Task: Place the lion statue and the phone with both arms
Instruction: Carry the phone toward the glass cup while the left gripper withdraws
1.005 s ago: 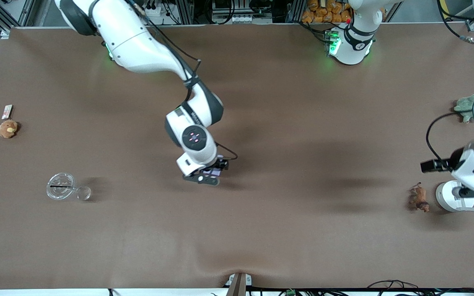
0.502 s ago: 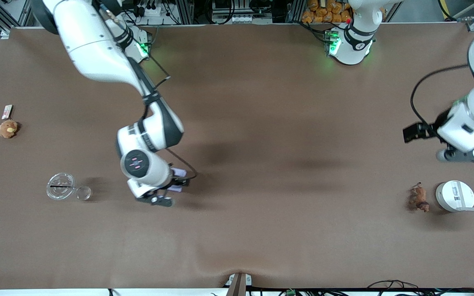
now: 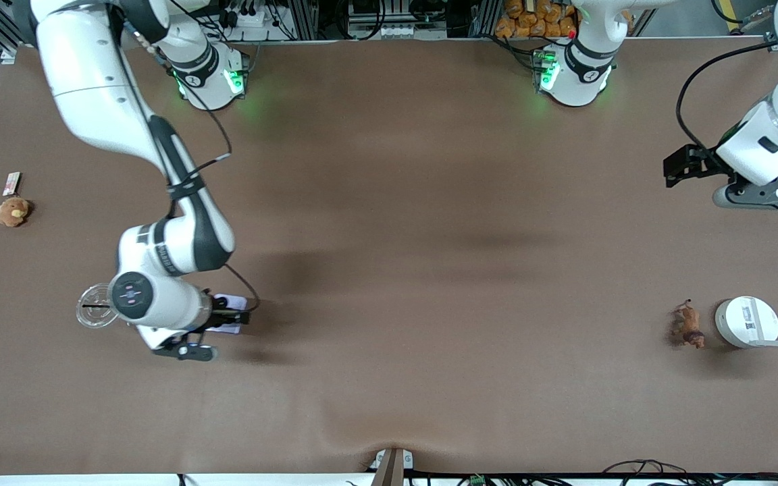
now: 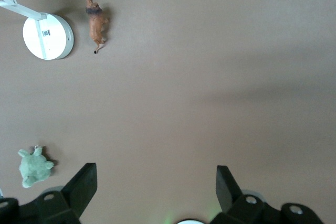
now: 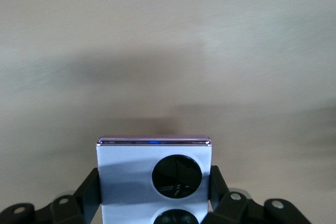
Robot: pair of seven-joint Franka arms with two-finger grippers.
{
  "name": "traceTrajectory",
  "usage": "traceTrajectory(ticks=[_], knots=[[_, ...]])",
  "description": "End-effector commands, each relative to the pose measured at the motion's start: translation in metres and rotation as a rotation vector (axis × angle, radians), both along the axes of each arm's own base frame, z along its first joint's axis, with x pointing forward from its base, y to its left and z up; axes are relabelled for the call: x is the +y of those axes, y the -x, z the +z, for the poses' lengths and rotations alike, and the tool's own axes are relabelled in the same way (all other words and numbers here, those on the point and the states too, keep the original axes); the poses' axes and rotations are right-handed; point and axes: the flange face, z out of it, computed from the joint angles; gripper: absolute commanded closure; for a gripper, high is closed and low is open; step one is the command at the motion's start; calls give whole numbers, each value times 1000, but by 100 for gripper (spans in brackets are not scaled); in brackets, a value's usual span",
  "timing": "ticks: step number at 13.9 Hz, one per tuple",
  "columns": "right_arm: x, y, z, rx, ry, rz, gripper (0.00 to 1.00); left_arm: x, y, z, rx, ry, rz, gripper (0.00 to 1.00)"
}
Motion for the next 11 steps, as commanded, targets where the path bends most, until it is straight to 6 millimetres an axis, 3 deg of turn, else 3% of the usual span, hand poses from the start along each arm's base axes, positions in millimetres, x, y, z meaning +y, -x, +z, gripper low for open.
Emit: traceTrajectory(ticks=[1, 7, 11], knots=[[-27, -2, -15, -3, -3, 29, 100, 1, 13, 17, 10, 17, -33, 0], [-91, -6, -49, -16, -18, 113, 100, 2, 38, 57, -19, 34, -8, 0], [-98, -1, -58, 5, -22, 124, 100, -4, 47, 62, 5, 58, 18, 0]])
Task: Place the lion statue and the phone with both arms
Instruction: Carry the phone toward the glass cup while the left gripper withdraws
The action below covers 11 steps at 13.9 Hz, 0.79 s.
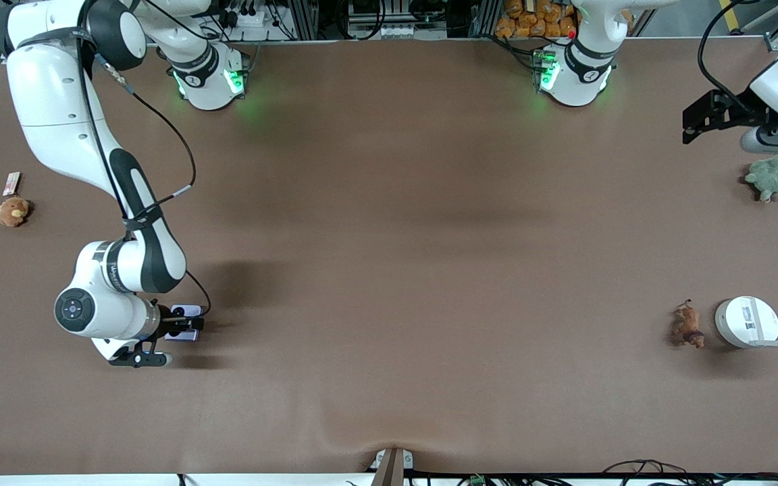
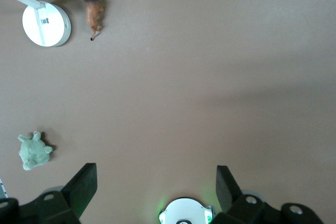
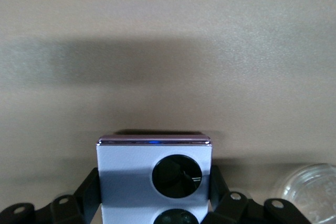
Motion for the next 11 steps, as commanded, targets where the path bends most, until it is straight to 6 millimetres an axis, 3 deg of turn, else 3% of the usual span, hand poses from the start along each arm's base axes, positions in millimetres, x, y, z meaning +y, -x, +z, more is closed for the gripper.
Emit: traceTrajectory(ticks=[1, 4, 5, 6, 11], knots=[[3, 2, 3, 3, -5, 20, 100, -2, 7, 12, -1, 18, 11, 0], [-2, 7, -4, 21, -5, 12, 100, -2, 2, 18, -14, 14, 22, 0], [0, 7, -3, 20, -5, 11, 59, -2, 2, 18, -16, 15, 23, 0], [2, 6, -2, 15, -5, 9, 1, -1, 2, 18, -14, 17, 24, 0], [10, -2, 17, 10, -4, 30, 0, -2, 1, 21, -29, 22, 24, 0]])
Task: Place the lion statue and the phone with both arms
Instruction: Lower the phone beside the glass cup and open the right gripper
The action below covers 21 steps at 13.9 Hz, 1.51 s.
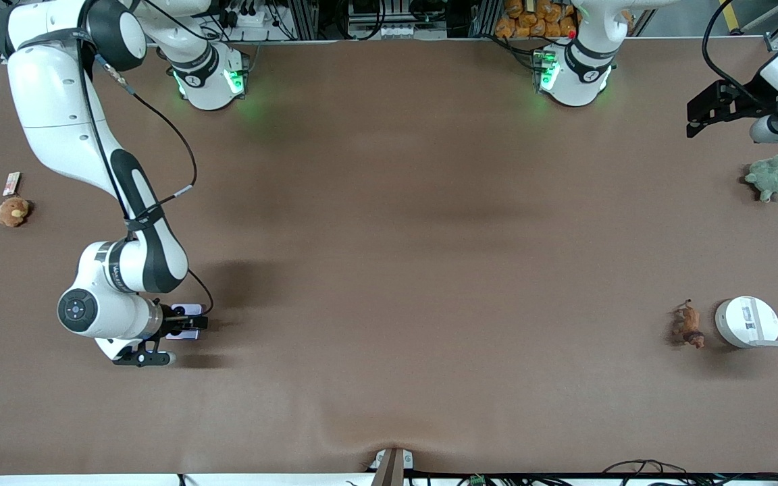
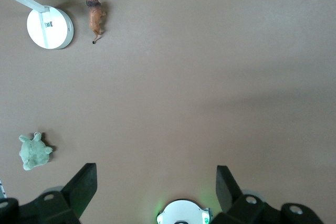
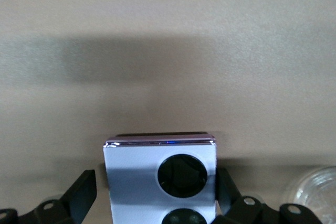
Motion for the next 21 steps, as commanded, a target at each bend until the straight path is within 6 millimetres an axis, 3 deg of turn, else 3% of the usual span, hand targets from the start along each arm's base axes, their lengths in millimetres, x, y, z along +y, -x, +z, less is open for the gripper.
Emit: traceTrajectory(ticks=[1, 6, 8, 10, 13, 15, 17, 21], knots=[[1, -4, 24, 23, 4, 17, 0, 0, -1, 8, -7, 19, 17, 0], [7, -14, 61, 88, 6, 31, 0, 0, -1, 7, -7, 21, 17, 0], [19, -23, 89, 82, 3, 47, 0, 0, -1, 6, -4, 21, 17, 0], [24, -32, 129, 58, -3, 55, 0, 2, -2, 6, -6, 19, 20, 0], [21, -37, 172, 22, -15, 49, 0, 4, -4, 3, 0, 20, 25, 0], [16, -31, 216, -9, -19, 43, 0, 3, -4, 4, -1, 21, 21, 0], [18, -22, 276, -76, -16, 48, 0, 3, -4, 4, -1, 19, 22, 0], [8, -5, 328, -95, -3, 39, 0, 4, -4, 3, 0, 20, 25, 0]])
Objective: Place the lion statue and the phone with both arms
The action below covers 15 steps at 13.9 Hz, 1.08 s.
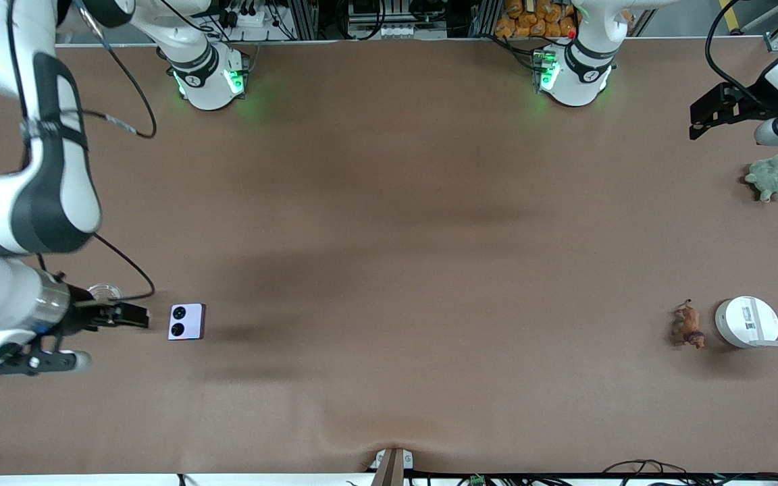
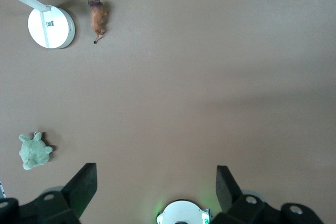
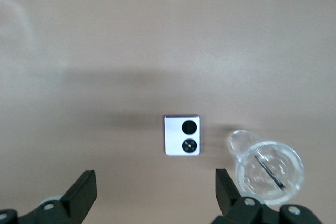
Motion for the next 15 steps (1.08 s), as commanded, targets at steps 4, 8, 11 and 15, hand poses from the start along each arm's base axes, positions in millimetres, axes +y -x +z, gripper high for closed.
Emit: traceTrajectory(ticks=[4, 8, 11, 15], knots=[[-26, 51, 102, -12, 18, -32, 0, 0, -1, 5, -2, 18, 16, 0], [-32, 102, 170, 0, 15, -47, 0, 0, -1, 5, -2, 18, 16, 0], [-32, 148, 198, 65, 18, -58, 0, 1, -2, 5, -2, 18, 18, 0], [-45, 203, 201, 87, 20, -92, 0, 1, -2, 5, -2, 18, 18, 0]])
